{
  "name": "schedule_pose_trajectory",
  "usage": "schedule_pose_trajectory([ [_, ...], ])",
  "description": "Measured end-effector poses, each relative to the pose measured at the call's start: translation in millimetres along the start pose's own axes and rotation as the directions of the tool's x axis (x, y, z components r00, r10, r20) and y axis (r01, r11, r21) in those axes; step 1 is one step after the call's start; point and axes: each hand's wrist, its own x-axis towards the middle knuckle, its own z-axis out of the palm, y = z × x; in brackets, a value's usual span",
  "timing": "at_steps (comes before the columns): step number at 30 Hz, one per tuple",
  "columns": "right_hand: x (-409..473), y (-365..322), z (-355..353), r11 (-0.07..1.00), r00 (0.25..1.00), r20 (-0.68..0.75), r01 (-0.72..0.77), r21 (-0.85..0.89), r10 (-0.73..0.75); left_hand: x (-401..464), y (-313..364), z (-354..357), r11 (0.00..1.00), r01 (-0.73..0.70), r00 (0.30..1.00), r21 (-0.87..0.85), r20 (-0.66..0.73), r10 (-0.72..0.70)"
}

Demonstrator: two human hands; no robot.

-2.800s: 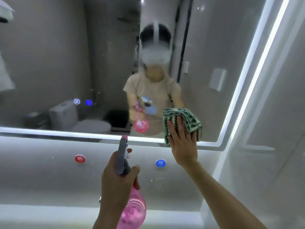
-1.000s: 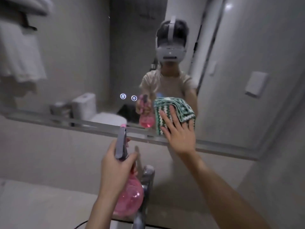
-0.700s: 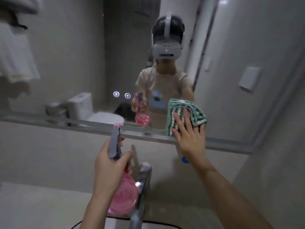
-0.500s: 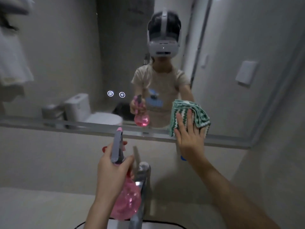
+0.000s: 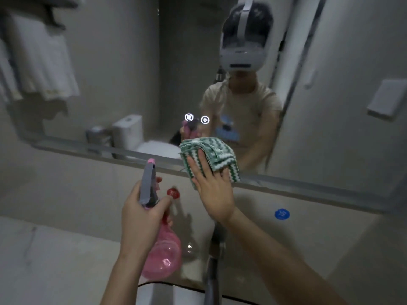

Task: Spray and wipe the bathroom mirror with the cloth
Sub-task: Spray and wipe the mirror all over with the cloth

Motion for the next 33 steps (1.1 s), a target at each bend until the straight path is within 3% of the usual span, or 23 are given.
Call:
schedule_pose_trajectory([
  [4,7,-13,2,0.999,1.0,-0.007,-0.014,0.033,0.015,7,0,-17,1.0,-0.015,0.999,0.019,-0.051,0.016],
  [10,5,39,-30,0.991,0.987,0.09,0.135,0.022,-0.137,7,2,6,1.0,-0.03,0.999,0.0,0.017,0.03],
  [13,-7,78,-49,0.999,0.994,0.101,0.023,0.036,-0.026,2,7,36,1.0,-0.014,0.997,-0.011,0.081,0.015],
  [19,-34,172,-96,0.974,0.975,-0.096,-0.209,-0.086,0.2,-16,33,110,0.998,-0.015,0.974,-0.053,0.227,0.027],
  [23,-59,227,-114,0.913,0.91,-0.111,-0.406,-0.033,0.4,-26,51,147,0.997,-0.065,0.948,-0.041,0.31,0.074],
  [26,-76,255,-124,0.819,0.811,-0.114,-0.573,0.034,0.573,-29,61,168,0.996,-0.088,0.935,-0.021,0.342,0.09],
  [33,-69,255,-122,0.778,0.767,-0.164,-0.629,0.002,0.62,-17,90,202,0.971,-0.236,0.909,0.041,0.363,0.206],
])
